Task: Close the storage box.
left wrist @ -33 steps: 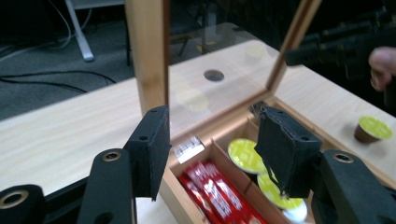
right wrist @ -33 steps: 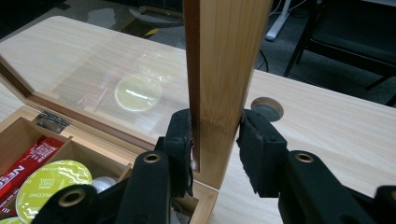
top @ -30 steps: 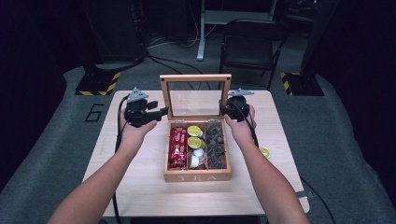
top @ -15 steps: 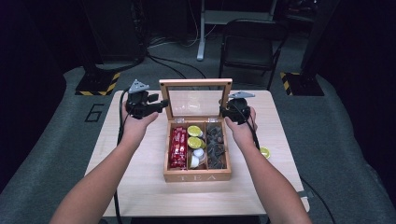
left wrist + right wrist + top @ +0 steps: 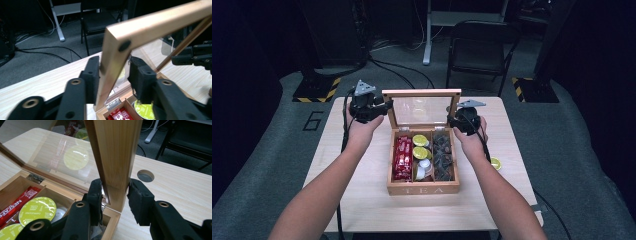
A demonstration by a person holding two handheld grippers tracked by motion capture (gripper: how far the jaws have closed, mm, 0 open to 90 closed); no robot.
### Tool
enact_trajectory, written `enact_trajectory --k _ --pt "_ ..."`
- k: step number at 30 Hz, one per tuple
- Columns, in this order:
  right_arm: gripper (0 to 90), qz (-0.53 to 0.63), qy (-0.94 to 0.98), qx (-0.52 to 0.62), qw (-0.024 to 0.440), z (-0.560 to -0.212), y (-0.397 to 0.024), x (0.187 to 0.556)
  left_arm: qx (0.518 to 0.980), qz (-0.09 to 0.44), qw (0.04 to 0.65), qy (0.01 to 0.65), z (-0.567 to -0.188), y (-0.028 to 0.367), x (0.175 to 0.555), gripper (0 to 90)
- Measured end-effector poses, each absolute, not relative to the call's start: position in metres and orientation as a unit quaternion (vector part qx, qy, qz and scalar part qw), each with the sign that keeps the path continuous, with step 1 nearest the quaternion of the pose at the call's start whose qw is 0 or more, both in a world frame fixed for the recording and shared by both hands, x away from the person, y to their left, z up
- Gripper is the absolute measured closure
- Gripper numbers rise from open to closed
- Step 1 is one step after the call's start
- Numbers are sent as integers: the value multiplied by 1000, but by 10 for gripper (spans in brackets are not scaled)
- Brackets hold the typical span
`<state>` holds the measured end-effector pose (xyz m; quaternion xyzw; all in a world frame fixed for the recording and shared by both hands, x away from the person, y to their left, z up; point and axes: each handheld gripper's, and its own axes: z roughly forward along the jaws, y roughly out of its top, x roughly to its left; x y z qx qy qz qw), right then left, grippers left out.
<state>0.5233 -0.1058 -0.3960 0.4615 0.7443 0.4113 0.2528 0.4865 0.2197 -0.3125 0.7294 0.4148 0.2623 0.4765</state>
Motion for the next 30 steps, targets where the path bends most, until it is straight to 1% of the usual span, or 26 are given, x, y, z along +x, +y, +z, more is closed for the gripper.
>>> enact_trajectory --k 2,5,12,16,30 --pt "626 411 745 463 248 -397 -106 523 730 258 477 415 -313 221 486 628" --pt "587 412 747 466 235 -398 -107 523 732 259 475 414 -313 220 483 628" --pt "574 426 741 465 233 -397 -115 515 736 260 477 403 -316 222 476 629" --pt "565 421 744 459 241 -395 -121 512 738 258 480 398 -318 222 472 628" --pt "510 444 752 428 233 -388 -123 481 748 246 483 382 -328 226 449 612"
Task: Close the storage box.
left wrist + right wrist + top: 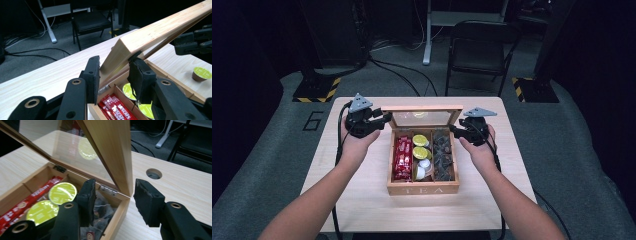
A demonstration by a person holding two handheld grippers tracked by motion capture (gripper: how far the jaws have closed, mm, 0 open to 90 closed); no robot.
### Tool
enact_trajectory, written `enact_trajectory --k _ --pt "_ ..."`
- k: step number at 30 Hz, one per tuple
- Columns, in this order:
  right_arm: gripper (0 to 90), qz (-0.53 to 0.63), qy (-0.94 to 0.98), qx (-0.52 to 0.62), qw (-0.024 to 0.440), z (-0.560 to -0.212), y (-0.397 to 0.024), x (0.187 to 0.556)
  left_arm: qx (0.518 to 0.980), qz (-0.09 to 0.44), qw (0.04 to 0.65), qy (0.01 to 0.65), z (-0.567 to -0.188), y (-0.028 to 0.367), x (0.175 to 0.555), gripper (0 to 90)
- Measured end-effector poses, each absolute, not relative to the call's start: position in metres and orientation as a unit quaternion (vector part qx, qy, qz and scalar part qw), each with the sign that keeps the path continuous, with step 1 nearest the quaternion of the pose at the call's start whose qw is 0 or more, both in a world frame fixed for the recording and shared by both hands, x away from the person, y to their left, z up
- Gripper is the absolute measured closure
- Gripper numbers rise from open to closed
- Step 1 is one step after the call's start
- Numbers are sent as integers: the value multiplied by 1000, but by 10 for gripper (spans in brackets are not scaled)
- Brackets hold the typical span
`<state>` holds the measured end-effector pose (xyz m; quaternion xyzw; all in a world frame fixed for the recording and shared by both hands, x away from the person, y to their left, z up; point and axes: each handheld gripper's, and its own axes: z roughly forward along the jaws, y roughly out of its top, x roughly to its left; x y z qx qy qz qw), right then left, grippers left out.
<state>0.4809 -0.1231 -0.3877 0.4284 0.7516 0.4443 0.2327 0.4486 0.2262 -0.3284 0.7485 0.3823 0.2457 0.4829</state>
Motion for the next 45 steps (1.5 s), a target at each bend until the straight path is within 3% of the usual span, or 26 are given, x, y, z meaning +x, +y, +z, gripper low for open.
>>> enact_trajectory --k 45 --pt "468 493 760 362 219 -384 -137 390 768 215 488 354 -387 234 389 558"
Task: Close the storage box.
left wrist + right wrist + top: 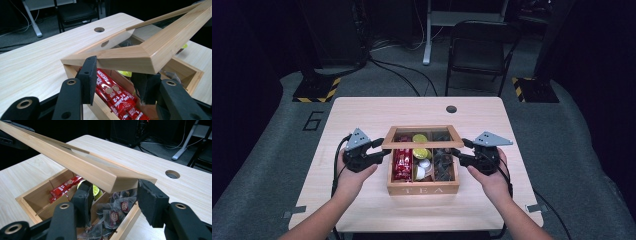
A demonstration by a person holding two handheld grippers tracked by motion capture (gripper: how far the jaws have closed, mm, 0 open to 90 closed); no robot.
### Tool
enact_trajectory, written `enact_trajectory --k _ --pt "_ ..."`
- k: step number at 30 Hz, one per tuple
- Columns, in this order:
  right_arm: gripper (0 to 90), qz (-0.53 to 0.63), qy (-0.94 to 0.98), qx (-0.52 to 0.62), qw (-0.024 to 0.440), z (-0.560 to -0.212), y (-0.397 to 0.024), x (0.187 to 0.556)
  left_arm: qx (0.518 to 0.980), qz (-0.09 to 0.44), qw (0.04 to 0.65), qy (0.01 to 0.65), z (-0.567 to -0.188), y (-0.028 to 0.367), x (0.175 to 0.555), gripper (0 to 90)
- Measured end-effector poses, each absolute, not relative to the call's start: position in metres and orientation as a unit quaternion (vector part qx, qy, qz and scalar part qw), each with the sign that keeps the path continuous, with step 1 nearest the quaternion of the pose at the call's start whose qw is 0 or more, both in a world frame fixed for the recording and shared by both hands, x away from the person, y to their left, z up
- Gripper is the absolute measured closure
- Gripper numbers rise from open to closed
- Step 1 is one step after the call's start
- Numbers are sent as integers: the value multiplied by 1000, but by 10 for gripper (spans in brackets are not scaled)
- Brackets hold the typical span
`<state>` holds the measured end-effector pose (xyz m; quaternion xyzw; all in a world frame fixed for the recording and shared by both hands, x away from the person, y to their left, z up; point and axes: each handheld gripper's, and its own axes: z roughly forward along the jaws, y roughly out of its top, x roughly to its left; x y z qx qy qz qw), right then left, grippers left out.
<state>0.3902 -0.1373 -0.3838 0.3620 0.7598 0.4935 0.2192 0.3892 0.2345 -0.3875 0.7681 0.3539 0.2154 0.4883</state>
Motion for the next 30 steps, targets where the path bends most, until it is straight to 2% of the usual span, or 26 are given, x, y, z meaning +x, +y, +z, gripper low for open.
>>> enact_trajectory --k 30 --pt "460 483 771 354 217 -417 -139 363 775 186 487 357 -430 235 369 531"
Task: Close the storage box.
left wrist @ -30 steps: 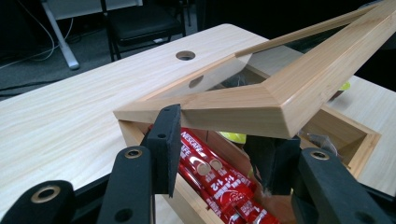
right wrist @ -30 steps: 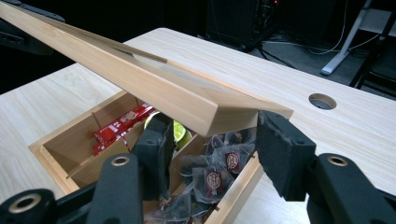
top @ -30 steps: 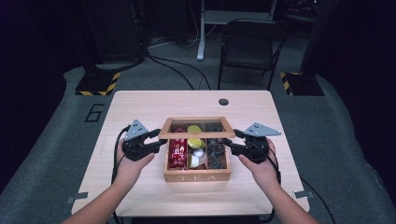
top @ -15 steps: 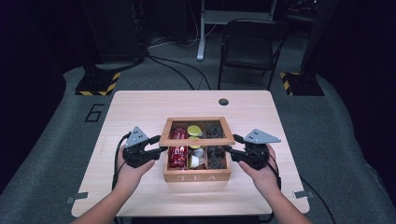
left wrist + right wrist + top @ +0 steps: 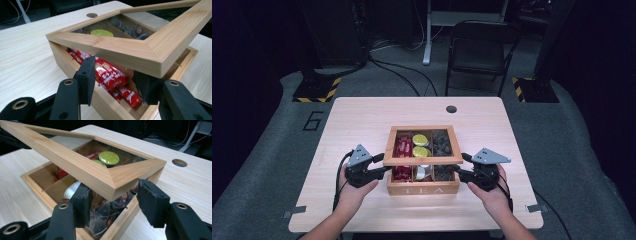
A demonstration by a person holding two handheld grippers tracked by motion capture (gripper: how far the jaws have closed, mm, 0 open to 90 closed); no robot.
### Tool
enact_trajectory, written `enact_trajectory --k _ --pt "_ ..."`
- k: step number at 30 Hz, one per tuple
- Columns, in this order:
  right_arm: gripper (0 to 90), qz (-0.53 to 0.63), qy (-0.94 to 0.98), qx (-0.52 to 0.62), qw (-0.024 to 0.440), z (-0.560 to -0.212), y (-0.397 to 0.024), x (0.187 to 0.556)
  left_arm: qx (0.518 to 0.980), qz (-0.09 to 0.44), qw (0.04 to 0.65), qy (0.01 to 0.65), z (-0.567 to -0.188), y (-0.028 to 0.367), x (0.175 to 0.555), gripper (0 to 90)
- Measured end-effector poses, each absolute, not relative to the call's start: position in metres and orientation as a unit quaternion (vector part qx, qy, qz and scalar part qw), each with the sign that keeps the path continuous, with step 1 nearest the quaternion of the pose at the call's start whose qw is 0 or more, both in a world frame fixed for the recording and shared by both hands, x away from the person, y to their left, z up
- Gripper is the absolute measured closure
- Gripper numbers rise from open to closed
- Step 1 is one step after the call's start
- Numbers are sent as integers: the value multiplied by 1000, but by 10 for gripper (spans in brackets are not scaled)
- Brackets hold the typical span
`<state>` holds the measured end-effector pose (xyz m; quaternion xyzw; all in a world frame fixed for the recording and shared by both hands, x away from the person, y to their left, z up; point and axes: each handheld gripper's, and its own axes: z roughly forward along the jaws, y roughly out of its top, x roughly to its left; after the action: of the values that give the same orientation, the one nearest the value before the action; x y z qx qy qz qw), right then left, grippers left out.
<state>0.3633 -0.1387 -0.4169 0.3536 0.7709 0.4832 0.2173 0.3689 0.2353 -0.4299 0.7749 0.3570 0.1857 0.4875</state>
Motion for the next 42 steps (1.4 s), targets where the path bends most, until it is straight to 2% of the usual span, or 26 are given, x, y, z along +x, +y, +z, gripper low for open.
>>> enact_trajectory --k 7,11,17,30,40,42 --pt "464 471 780 345 224 -426 -139 356 781 185 482 352 -441 235 364 532" --pt "465 464 784 344 225 -432 -138 354 788 183 481 337 -445 234 358 486" --pt "466 456 789 345 224 -439 -137 351 785 177 486 340 -449 232 348 501" --pt "465 449 797 354 194 -452 -139 345 785 169 485 347 -463 235 339 499" --pt "464 433 807 360 179 -460 -141 341 803 153 466 340 -468 236 335 496" --pt "454 441 805 358 173 -461 -141 341 789 156 484 346 -468 236 334 475"
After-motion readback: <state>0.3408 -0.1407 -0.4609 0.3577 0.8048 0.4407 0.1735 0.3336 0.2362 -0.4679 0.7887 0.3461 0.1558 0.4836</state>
